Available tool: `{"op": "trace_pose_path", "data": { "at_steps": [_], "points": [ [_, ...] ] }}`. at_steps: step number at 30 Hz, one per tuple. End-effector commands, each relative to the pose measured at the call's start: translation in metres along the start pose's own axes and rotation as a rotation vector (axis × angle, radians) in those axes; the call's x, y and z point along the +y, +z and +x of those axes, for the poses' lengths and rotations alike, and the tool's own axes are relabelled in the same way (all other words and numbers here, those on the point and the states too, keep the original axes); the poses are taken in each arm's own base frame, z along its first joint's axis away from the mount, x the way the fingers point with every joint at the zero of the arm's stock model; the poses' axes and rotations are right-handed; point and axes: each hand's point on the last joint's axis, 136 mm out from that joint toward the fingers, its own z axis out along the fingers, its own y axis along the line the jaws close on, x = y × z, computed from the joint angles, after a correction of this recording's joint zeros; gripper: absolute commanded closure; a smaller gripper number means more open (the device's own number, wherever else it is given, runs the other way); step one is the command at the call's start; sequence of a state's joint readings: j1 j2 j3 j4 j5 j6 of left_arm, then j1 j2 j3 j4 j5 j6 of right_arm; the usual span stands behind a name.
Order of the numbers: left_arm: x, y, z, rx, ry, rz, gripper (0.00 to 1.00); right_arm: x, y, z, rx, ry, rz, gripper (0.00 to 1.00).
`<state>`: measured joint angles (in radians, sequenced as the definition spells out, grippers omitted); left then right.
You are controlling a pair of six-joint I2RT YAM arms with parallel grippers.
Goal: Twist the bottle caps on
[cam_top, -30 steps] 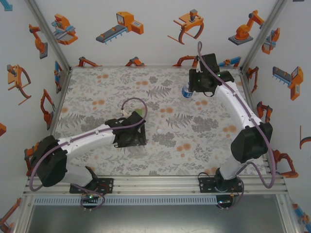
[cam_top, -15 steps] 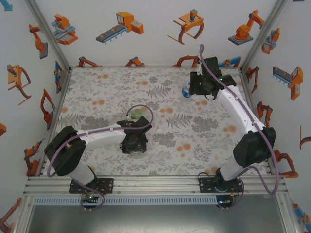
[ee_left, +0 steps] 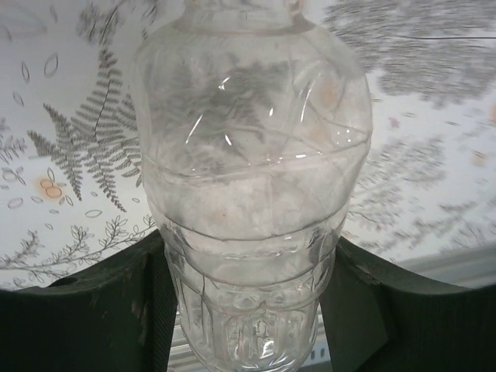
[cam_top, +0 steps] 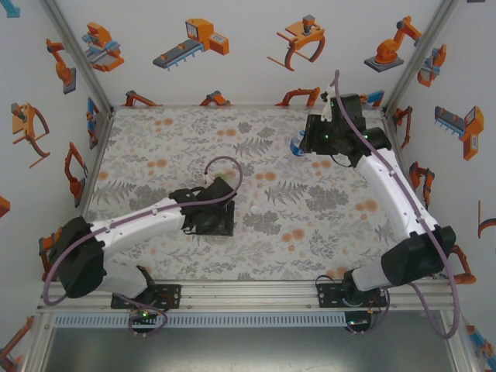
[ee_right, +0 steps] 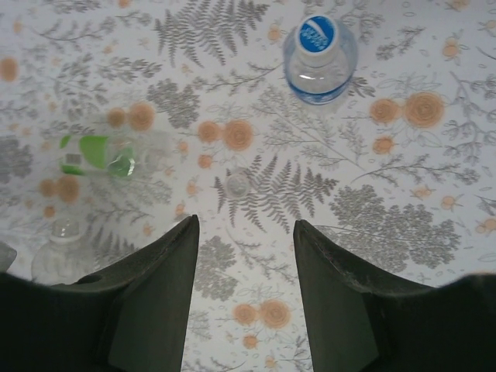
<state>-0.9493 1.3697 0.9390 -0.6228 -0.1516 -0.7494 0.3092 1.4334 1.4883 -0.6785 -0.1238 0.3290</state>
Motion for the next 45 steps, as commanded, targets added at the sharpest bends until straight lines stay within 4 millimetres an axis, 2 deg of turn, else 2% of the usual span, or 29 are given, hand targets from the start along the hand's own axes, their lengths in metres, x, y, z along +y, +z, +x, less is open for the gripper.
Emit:
{"op": "trace_pose_path", "data": {
  "at_steps": [1,5,8,9,12,16,20,21,23,26,34,40,45],
  "points": [
    [-0.032,-0.035,-0.028,-0.107,0.191,0.151,0.53,0.027,-0.023,0.006,-0.016,0.039,-0.137,0.5],
    [-0.066,-0.053,-0.05,-0.195,0.364,0.322,0.54,0.061,-0.048,0.012,-0.071,0.033,-0.317,0.5],
    [-0.085,-0.062,-0.065,-0.222,0.448,0.44,0.6,0.082,-0.069,0.015,-0.124,0.042,-0.427,0.48],
    [-0.093,-0.067,-0.069,-0.238,0.477,0.499,0.64,0.089,-0.075,0.017,-0.14,0.044,-0.467,0.48],
    [-0.115,-0.086,-0.08,-0.312,0.544,0.685,0.67,0.108,-0.095,0.023,-0.191,0.026,-0.584,0.46],
    [-0.14,-0.119,-0.086,-0.447,0.676,0.902,0.68,0.118,-0.112,0.032,-0.254,0.001,-0.657,0.42],
    [-0.156,-0.146,-0.084,-0.556,0.788,1.042,0.69,0.123,-0.122,0.037,-0.333,-0.003,-0.689,0.27],
    [-0.157,-0.148,-0.084,-0.575,0.795,1.056,0.69,0.123,-0.122,0.037,-0.348,0.012,-0.689,0.22],
    [-0.16,-0.155,-0.086,-0.613,0.809,1.077,0.69,0.123,-0.121,0.037,-0.369,0.037,-0.69,0.18],
    [-0.16,-0.159,-0.089,-0.634,0.805,1.078,0.68,0.123,-0.116,0.036,-0.387,0.081,-0.664,0.18],
    [-0.16,-0.159,-0.101,-0.668,0.778,1.035,0.68,0.151,-0.104,0.04,-0.375,0.094,-0.707,0.18],
    [-0.161,-0.168,-0.104,-0.69,0.779,1.042,0.65,0.156,-0.1,0.037,-0.388,0.099,-0.689,0.29],
    [-0.16,-0.173,-0.104,-0.699,0.779,1.04,0.52,0.156,-0.106,0.035,-0.405,0.084,-0.688,0.43]
  ]
}}
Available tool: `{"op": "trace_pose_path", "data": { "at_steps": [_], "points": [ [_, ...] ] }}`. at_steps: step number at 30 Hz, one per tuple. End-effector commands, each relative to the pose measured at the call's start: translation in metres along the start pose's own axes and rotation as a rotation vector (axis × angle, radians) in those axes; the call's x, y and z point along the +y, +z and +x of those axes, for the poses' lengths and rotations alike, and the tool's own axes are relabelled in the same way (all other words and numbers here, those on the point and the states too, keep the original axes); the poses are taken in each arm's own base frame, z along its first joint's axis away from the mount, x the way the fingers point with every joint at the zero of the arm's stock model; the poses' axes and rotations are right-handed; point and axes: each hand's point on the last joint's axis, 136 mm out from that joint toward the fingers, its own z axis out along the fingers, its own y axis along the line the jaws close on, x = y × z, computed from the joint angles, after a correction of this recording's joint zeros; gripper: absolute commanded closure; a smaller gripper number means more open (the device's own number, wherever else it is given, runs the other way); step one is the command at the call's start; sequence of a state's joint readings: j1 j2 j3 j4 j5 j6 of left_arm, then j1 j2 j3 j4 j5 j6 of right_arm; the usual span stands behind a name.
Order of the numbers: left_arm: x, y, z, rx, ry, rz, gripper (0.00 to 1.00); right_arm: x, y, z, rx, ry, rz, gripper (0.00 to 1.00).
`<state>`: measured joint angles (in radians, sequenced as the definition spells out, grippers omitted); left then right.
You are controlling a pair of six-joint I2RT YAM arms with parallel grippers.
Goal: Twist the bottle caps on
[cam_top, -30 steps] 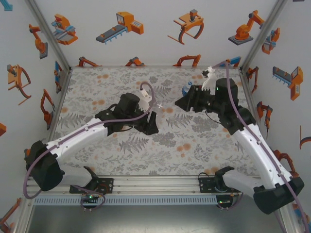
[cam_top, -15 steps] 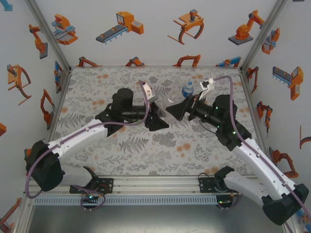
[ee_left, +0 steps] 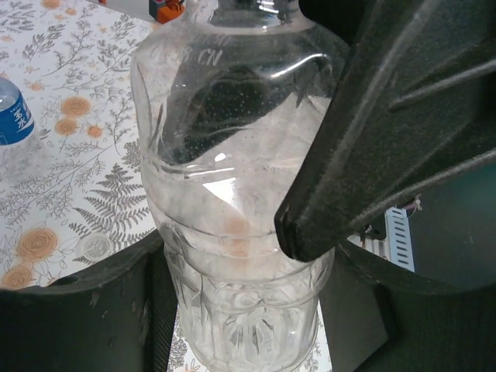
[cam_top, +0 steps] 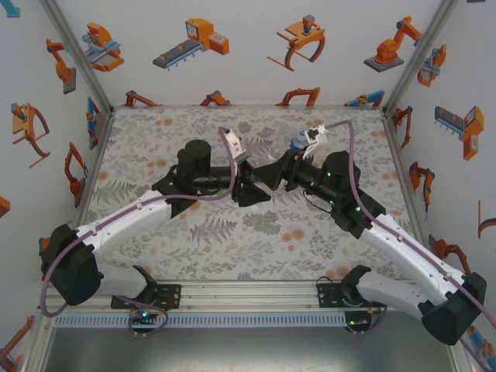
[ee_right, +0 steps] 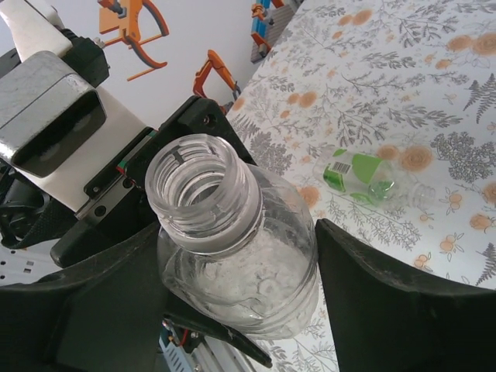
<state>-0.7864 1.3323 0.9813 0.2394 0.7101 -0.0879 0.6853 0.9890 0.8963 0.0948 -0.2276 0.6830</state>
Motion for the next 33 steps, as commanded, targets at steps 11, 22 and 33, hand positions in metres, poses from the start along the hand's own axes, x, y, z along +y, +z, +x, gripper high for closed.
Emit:
{"op": "trace_pose_path", "data": {
  "at_steps": [11,22,33],
  "points": [
    [-0.038,-0.025,-0.033,-0.082,0.081,0.111,0.26,0.058,-0.015,-0.034,-0.076,-0.125,-0.208,0.59],
    [-0.036,-0.034,-0.031,-0.083,0.072,0.092,0.36,0.085,-0.021,-0.037,-0.059,-0.119,-0.338,0.61],
    [-0.034,-0.035,-0.034,-0.093,0.073,0.083,0.55,0.085,-0.02,-0.034,-0.046,-0.118,-0.345,0.61]
  ]
}}
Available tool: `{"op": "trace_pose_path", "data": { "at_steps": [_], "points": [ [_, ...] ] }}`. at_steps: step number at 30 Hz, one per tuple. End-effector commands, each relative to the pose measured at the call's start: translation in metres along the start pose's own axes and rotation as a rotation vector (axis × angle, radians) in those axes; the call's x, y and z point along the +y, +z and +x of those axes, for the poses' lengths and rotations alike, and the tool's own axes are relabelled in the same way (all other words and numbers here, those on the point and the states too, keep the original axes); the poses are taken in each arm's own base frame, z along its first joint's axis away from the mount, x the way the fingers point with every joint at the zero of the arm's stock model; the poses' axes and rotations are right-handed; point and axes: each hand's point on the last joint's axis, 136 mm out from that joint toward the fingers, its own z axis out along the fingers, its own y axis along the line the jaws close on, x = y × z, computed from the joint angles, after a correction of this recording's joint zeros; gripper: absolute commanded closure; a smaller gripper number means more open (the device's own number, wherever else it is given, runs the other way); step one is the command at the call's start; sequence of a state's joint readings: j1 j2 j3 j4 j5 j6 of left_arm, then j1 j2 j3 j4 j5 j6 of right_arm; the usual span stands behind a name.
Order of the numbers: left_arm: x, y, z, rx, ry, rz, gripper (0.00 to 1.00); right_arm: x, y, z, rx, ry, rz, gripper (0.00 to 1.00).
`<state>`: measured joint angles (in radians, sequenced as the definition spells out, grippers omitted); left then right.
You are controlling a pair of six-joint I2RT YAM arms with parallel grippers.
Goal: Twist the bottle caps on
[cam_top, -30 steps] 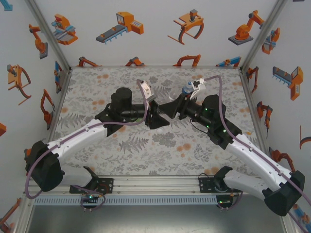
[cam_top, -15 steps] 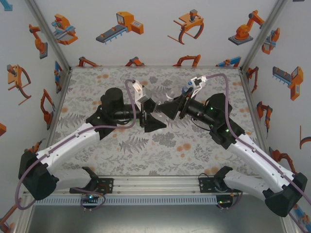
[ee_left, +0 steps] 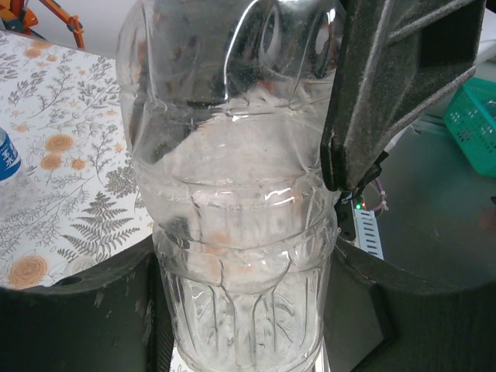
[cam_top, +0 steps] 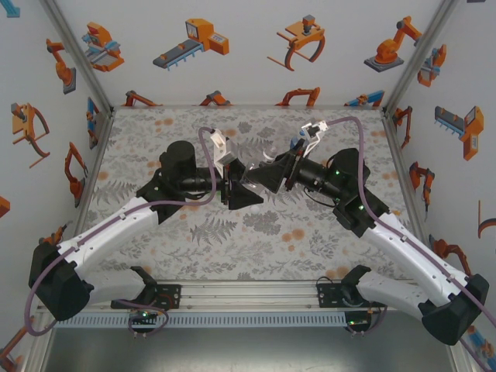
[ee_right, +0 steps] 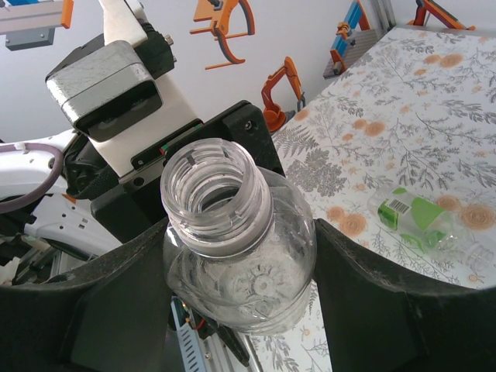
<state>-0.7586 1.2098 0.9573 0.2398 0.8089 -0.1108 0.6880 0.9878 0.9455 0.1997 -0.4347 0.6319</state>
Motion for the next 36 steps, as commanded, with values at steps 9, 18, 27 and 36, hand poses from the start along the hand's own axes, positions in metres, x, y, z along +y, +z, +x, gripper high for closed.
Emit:
{"op": "trace_pose_path", "data": {
  "at_steps": [9,18,27,36],
  "points": [
    [0.004,-0.011,-0.005,-0.014,0.029,-0.043,0.65,0.013,-0.017,-0.029,-0.057,-0.084,0.054,0.27],
    [0.016,-0.034,-0.006,-0.043,0.031,-0.142,0.82,-0.002,-0.04,-0.04,-0.045,-0.171,0.237,0.24],
    [0.016,-0.048,0.001,-0.007,0.025,-0.169,1.0,-0.072,-0.043,0.003,0.126,-0.094,0.541,0.3],
    [0.018,-0.064,0.009,-0.014,0.058,-0.271,1.0,-0.14,-0.038,0.083,0.35,0.007,0.722,0.34]
  ]
}}
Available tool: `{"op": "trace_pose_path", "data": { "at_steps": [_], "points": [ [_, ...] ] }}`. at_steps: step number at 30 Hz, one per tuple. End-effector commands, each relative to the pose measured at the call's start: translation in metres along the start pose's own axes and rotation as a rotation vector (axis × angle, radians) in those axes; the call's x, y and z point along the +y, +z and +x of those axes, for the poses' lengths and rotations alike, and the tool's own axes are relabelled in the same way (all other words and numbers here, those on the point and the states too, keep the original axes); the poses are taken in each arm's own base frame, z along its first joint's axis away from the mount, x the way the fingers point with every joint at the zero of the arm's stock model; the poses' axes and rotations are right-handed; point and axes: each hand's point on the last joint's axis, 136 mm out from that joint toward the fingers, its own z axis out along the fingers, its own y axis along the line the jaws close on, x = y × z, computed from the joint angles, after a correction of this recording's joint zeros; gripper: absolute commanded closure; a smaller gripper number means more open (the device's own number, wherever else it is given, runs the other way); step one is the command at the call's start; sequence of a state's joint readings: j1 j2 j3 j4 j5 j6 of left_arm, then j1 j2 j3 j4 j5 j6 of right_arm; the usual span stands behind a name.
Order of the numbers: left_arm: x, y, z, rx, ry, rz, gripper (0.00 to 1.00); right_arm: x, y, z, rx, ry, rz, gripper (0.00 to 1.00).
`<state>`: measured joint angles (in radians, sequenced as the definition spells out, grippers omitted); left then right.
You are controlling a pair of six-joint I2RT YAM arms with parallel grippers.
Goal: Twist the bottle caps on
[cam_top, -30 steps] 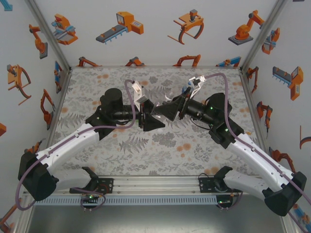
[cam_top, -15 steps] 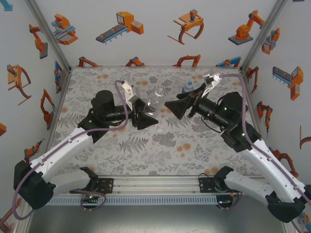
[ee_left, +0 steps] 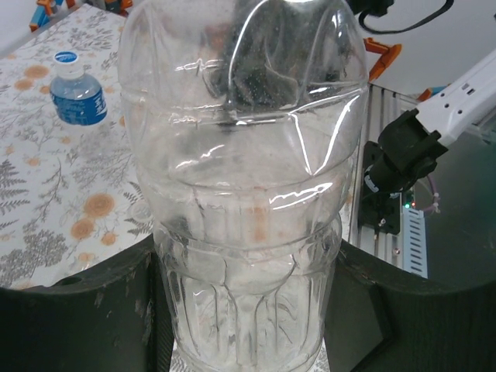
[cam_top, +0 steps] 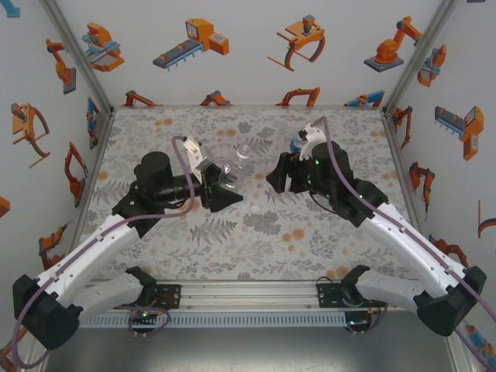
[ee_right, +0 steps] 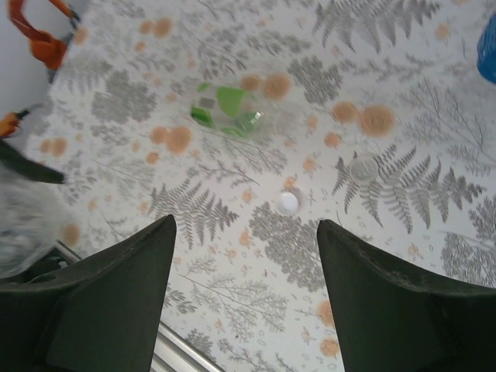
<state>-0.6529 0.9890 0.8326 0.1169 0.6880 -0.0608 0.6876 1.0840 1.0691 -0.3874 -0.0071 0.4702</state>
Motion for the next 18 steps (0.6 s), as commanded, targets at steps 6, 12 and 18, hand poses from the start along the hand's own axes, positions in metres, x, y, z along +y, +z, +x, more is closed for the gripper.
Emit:
{"op": "trace_pose_path", "data": {
  "at_steps": [6,12,18],
  "points": [
    [0.008,-0.013,0.002,-0.018,0.03,-0.1,1.0,-0.041,0.051,0.07,0.24,0.051,0.168,0.39],
    [0.01,-0.022,0.008,-0.026,0.03,-0.142,1.0,-0.039,0.09,0.102,0.359,0.037,0.187,0.45],
    [0.008,-0.029,0.011,-0.022,0.034,-0.165,1.0,-0.029,0.128,0.12,0.423,0.037,0.195,0.48]
  ]
}}
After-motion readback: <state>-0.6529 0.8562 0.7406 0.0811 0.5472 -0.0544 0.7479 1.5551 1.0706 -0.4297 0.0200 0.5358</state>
